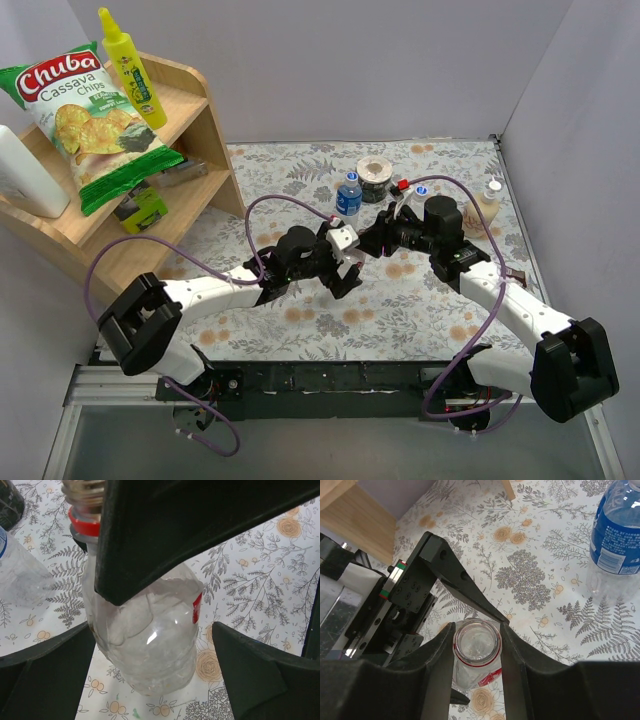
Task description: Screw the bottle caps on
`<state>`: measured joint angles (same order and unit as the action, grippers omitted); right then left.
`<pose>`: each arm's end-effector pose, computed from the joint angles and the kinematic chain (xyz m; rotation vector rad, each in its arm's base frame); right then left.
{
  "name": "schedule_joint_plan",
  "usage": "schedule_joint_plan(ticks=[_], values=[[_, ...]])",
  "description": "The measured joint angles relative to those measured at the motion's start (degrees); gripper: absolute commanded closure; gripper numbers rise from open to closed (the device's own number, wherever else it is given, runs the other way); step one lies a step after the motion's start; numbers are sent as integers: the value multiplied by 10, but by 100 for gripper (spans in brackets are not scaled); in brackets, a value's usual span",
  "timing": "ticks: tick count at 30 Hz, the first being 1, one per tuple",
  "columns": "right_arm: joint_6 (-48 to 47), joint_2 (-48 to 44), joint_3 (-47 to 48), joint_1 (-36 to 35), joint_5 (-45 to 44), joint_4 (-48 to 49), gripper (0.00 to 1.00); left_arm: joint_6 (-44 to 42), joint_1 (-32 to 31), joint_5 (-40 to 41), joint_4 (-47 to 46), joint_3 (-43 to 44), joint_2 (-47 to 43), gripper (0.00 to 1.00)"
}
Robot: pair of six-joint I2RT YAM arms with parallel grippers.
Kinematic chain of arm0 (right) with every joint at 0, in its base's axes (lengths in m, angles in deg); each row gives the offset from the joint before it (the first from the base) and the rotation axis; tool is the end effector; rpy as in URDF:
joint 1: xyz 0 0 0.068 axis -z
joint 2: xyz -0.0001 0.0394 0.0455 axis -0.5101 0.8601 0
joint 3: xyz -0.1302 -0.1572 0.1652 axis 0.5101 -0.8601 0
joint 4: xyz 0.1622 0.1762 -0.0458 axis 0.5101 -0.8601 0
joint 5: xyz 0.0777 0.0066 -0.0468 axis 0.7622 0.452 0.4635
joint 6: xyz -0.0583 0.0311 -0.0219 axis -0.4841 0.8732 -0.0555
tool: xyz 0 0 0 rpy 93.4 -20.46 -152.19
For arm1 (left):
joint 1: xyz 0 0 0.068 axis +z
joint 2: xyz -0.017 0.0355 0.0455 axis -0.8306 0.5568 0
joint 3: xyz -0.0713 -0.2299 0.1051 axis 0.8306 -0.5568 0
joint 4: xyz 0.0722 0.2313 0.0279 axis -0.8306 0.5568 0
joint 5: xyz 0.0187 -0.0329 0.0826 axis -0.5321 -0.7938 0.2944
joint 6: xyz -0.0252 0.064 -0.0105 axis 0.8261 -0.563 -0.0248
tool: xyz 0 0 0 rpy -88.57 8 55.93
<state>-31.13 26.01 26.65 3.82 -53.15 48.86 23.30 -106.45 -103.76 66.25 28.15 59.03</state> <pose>0.2250 0.1487 0.2759 -0.5926 1.7916 1.0552 0.1946 -0.2574 0.2173 0.5239 2.1214 -1.1482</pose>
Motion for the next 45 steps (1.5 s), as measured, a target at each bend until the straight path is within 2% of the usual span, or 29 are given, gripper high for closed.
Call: schedule_joint_plan(ticks=[12,26,29,31,32,34,35,36,37,39,42,45], values=[[45,0,0,2,0,13,98,-3,-1,0,-4,0,14,14],[57,0,0,2,10,21,98,-4,0,-13,-2,9,31,46],[57,0,0,2,11,21,88,-3,0,-14,-1,9,31,51],[56,0,0,2,13,21,76,-2,0,-15,0,9,31,53],[55,0,0,3,15,21,61,-1,0,-15,0,9,31,55],[46,0,3,4,22,16,45,1,1,-20,0,9,31,64],[39,0,6,5,27,10,25,2,2,-22,0,9,30,68],[15,0,15,6,41,-5,21,2,3,-30,1,9,30,73],[0,-1,24,7,51,-19,18,2,3,-38,5,9,28,83],[-63,-3,64,16,71,-84,11,-1,12,-58,12,7,15,86],[-144,-14,153,41,110,-171,10,-4,35,-82,36,6,-19,94],[-193,-51,220,62,137,-200,11,-7,79,-110,60,-3,-66,95]])
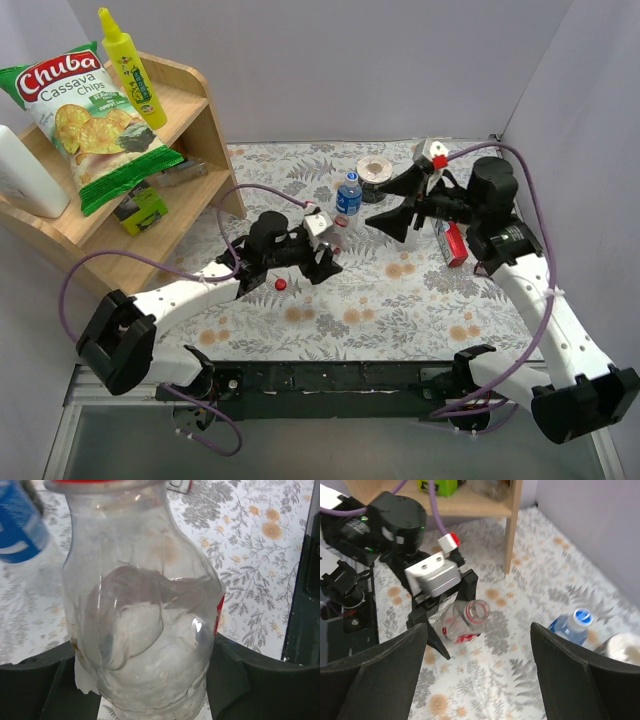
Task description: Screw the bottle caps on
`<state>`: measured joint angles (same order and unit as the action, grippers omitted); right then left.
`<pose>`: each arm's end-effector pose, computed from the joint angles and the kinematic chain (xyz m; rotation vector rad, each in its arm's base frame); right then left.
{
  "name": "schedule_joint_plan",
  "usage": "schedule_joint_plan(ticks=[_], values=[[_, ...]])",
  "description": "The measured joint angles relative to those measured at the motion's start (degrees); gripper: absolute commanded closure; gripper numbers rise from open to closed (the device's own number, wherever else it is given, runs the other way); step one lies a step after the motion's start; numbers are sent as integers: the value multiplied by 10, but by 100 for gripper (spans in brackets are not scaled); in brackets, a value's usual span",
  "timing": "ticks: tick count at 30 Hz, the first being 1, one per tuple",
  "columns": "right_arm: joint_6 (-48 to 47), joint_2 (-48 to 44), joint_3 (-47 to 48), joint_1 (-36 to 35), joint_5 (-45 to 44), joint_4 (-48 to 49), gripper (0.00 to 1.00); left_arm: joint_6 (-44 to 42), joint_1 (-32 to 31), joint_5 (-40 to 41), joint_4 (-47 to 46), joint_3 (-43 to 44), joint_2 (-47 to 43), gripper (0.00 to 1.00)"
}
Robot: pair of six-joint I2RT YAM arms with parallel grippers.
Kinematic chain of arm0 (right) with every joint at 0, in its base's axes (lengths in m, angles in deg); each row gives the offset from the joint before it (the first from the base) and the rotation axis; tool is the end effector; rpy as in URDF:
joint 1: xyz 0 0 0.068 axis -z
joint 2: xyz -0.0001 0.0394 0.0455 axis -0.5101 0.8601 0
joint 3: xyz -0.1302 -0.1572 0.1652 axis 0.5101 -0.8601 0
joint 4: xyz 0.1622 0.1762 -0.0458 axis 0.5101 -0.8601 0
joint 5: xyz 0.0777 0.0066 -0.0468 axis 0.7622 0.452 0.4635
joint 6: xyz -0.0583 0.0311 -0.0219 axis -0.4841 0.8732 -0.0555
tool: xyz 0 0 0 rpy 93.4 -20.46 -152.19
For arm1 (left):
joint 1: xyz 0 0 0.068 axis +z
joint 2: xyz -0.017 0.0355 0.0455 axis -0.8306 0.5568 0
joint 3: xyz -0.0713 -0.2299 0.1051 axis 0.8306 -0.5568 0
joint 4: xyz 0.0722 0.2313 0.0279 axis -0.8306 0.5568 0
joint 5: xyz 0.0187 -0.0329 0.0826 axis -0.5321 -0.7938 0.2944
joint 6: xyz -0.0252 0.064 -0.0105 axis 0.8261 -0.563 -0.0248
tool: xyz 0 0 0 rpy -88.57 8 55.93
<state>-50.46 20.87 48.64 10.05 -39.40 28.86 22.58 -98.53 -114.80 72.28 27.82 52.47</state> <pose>0.2059 0.1217 0.3914 -0.9364 1.4458 0.9190 0.2044 -0.2203 0.2381 0.5263 2.1200 -1.2464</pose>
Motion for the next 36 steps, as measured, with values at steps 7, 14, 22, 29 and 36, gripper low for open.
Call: schedule_joint_plan(ticks=[7,14,22,29,36], values=[[-137,6,47,-7,74,-40,33,-56,72,-54,85,11,-96,100],[-311,200,70,-105,36,-133,41,-72,111,-67,151,101,-145,100],[-376,344,73,-215,-11,-104,43,-12,185,-59,155,183,-175,100],[-383,456,94,-278,-56,-42,40,10,194,-87,170,189,-192,100],[-373,515,127,-299,-99,-15,39,19,198,-111,178,175,-211,100]])
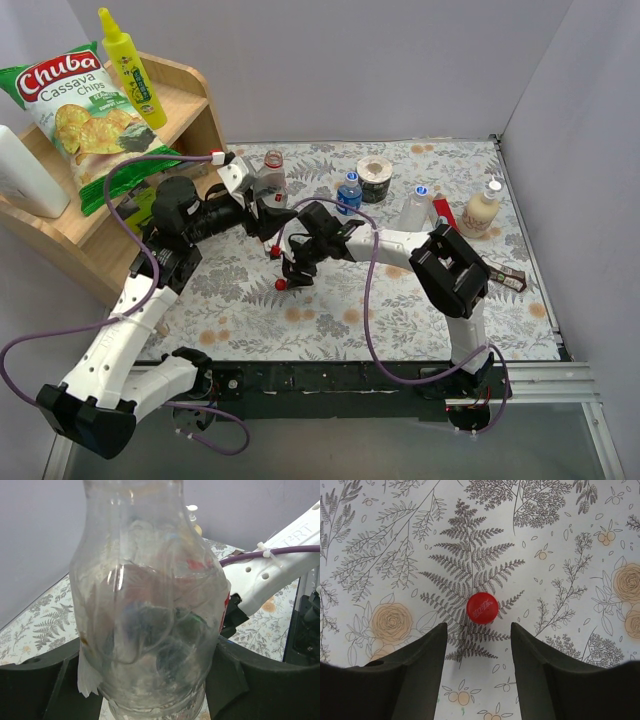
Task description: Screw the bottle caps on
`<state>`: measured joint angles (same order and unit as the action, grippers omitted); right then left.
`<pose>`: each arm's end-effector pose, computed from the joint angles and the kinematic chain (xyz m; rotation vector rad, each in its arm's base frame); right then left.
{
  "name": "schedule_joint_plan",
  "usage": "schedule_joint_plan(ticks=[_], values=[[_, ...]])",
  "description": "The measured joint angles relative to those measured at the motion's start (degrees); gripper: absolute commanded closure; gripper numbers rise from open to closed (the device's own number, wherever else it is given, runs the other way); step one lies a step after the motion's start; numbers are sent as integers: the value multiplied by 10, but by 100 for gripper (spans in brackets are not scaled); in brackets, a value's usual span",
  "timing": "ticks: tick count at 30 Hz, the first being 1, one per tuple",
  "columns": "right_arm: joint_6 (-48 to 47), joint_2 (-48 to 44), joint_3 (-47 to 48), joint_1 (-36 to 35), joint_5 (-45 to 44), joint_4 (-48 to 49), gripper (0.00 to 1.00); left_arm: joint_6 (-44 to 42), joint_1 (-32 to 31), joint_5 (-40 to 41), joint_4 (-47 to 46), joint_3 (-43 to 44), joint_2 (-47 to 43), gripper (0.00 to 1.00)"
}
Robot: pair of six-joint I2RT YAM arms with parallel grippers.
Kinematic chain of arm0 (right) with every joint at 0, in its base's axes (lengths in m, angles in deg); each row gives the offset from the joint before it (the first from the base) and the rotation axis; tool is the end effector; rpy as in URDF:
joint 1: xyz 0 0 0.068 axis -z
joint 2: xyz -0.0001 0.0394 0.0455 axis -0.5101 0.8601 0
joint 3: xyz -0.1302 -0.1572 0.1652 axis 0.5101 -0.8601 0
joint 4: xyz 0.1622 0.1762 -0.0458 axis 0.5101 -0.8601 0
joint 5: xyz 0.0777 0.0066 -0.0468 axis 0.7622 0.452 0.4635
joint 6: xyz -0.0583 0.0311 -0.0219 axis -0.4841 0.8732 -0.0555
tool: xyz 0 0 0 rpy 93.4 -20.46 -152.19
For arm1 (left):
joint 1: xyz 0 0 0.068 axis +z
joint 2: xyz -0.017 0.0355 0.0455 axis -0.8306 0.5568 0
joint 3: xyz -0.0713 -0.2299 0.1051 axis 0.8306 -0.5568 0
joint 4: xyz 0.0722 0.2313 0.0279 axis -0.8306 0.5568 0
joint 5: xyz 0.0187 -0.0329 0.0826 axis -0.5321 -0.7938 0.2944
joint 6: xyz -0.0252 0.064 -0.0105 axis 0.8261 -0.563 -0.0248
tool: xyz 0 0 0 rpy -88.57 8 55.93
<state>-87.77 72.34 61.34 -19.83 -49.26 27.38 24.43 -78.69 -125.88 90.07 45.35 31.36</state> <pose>0.2397 0.3445 0.1723 -1.8516 1.4060 0.8590 0.1856 -0.1141 0.3999 0.3755 1.7346 -1.2559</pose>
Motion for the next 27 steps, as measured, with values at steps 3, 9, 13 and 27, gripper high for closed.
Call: schedule_joint_plan(ticks=[3,9,13,27], values=[[3,15,14,-6,-11,4,40,4,3,-4,-2,-7,-1,100],[4,33,17,-15,-23,8,41,12,4,-10,-4,-24,-2,100],[4,46,19,-21,-26,9,41,14,7,-11,-6,-36,-5,100],[4,67,39,-33,-41,9,52,17,10,-11,-9,-51,-19,100]])
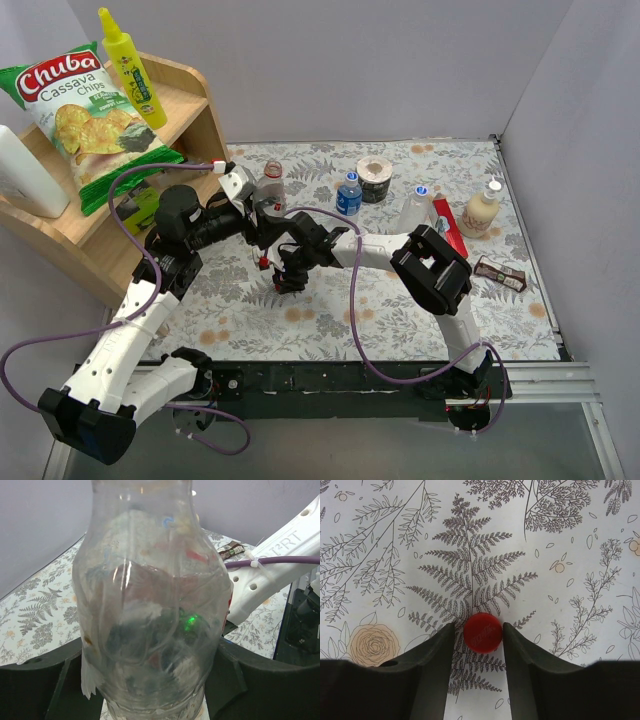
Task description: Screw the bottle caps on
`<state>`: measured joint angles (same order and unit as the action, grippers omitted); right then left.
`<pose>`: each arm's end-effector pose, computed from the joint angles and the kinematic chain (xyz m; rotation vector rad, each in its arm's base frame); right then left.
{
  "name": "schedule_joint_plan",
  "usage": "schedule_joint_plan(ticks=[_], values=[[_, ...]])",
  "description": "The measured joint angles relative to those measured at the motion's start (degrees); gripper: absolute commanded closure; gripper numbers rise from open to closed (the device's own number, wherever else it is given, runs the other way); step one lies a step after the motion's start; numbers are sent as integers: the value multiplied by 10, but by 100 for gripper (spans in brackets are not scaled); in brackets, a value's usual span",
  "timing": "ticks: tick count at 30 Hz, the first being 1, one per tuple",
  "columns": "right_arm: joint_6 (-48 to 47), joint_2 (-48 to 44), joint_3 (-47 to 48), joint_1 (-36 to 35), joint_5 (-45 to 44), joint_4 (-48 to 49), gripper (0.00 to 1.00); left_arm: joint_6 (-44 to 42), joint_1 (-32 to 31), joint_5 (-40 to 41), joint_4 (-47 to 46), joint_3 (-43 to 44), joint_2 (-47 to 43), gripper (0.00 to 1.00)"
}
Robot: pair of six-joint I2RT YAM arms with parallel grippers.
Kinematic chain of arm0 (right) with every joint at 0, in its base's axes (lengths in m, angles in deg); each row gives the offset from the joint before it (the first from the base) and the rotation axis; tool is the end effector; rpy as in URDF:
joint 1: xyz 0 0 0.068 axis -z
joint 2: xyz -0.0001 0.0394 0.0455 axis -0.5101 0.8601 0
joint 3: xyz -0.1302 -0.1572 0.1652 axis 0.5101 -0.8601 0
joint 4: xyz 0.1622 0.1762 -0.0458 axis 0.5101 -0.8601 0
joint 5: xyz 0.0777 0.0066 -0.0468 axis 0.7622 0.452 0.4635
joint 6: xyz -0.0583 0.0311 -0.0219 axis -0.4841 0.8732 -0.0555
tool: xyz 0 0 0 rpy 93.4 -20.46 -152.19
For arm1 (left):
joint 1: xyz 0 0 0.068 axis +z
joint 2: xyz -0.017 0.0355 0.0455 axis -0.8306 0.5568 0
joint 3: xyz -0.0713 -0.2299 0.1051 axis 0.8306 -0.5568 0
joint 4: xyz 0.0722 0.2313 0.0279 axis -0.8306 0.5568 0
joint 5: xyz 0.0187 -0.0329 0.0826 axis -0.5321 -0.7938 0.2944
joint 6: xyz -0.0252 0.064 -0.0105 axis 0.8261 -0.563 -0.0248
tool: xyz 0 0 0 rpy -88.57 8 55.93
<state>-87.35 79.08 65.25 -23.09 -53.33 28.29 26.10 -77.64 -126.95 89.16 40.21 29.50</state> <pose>0.2346 0.3723 0.1440 -1.9017 1.4333 0.8123 0.1843 -0.1102 0.3777 0.3370 1.7882 -1.2796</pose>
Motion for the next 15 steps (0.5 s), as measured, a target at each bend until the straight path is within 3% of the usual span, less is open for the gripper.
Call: schedule_joint_plan(ticks=[6,15], values=[[-1,0,0,0,0,-3,55,0,0,-1,-3,-12,-2,100],[-20,-10,-5,0,0,-26,74,-11,0,-12,-3,-20,-1,100]])
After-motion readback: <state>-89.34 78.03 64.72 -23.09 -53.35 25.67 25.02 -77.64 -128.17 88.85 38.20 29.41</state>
